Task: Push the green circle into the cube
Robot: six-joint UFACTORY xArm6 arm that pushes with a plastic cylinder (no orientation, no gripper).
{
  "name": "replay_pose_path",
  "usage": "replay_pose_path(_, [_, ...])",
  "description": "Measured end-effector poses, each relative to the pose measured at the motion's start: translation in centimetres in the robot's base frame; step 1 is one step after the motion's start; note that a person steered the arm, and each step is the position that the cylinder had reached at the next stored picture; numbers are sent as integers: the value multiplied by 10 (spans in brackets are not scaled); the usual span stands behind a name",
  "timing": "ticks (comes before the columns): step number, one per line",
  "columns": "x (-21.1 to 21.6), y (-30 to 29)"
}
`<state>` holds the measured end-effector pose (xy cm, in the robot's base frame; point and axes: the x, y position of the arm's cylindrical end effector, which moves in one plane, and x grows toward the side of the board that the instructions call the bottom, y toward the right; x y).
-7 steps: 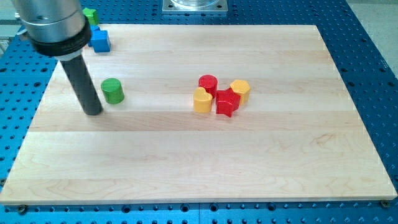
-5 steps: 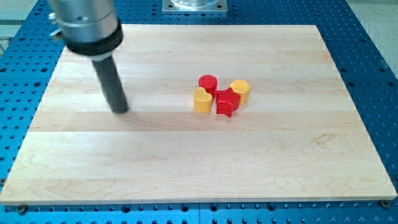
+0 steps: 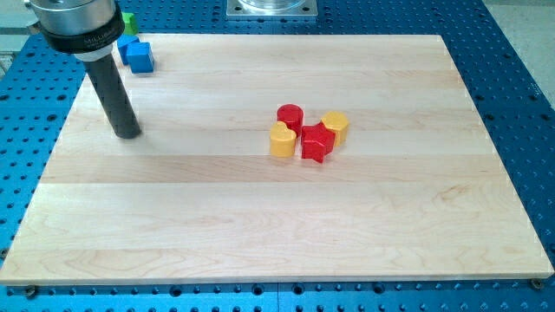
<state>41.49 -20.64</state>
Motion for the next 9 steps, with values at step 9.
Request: replay_pose_path(9, [-47, -22])
